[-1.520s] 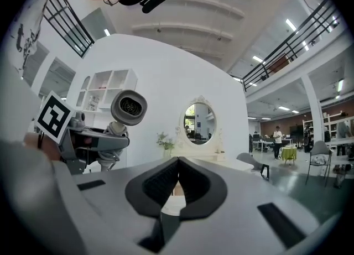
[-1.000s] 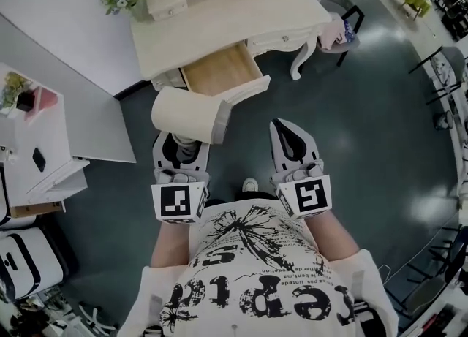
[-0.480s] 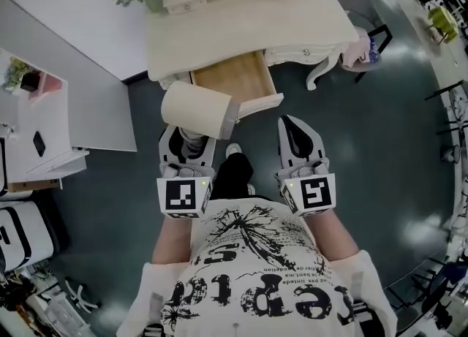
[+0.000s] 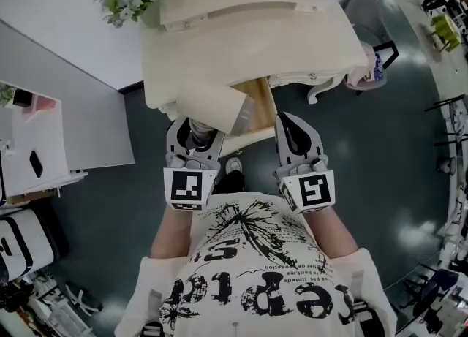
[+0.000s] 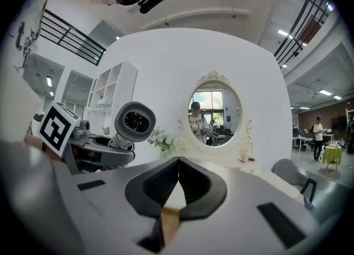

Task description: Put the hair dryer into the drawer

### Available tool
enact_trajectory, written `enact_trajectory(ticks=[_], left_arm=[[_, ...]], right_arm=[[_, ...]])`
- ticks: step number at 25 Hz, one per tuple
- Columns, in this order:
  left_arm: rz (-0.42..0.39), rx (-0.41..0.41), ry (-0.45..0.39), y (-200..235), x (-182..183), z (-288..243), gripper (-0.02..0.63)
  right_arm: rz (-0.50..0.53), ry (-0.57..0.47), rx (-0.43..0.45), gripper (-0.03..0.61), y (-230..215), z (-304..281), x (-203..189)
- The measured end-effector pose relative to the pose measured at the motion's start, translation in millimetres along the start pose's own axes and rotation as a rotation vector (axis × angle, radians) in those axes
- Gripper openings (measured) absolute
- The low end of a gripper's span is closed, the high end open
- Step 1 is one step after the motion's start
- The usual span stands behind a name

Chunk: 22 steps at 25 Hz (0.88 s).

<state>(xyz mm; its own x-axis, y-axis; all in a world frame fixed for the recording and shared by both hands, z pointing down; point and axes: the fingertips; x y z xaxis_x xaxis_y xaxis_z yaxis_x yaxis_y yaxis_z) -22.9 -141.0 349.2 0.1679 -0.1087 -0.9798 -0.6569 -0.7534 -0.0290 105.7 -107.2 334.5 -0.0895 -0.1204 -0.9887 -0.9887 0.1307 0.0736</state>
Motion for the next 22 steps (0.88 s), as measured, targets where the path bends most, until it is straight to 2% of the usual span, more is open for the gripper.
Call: enact_trajectory(ticks=[5,10,18,22], left_arm=[[-0.008,-0.031,0.033,25,-8,-33,0.25],[0.008,-0.04,0.074,33,-26,-57,0.25],[0.023,-0.101,0.245,31,-93,-93,0.251],[0.031,-0.167,0.344,27,-130,-116,0.25]], right_arm=[[-0.009,0.011,-0.013,0.017,-12,-42,-1],[-0.026,0.067,0.005,0.017,-23,-72,-22],[-0.014,0.168,0.108,0.017,-37,-110,-57],[-0.005,0.179,0.14,0.017,-45,-128,-71]])
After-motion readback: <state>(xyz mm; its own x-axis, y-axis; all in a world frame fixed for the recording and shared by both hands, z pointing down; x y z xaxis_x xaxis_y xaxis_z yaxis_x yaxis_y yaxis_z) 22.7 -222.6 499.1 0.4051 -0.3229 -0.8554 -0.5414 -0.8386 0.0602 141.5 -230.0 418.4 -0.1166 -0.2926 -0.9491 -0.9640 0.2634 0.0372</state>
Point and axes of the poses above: the fingertips, and each gripper's own axes: z backward along the fingers, y to its left, x out of its top, and after that the axes turned 13 degrees about -x, right-handed
